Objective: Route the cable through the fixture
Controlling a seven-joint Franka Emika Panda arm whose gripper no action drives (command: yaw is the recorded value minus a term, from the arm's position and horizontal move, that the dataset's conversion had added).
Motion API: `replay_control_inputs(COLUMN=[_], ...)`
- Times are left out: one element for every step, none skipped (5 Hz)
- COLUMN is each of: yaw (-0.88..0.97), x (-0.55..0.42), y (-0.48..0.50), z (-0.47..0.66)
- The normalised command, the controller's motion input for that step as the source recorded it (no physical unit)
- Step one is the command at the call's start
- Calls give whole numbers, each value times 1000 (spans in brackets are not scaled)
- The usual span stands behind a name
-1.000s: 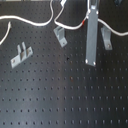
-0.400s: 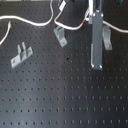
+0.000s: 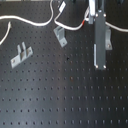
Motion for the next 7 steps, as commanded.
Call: replay_control_inputs(yaw=[0, 0, -20, 0, 0, 0, 37], x=[0, -195, 0, 60, 126, 25, 262], y=[0, 109, 0, 112, 220, 34, 192], z=[11, 108, 0, 28, 45, 0, 160])
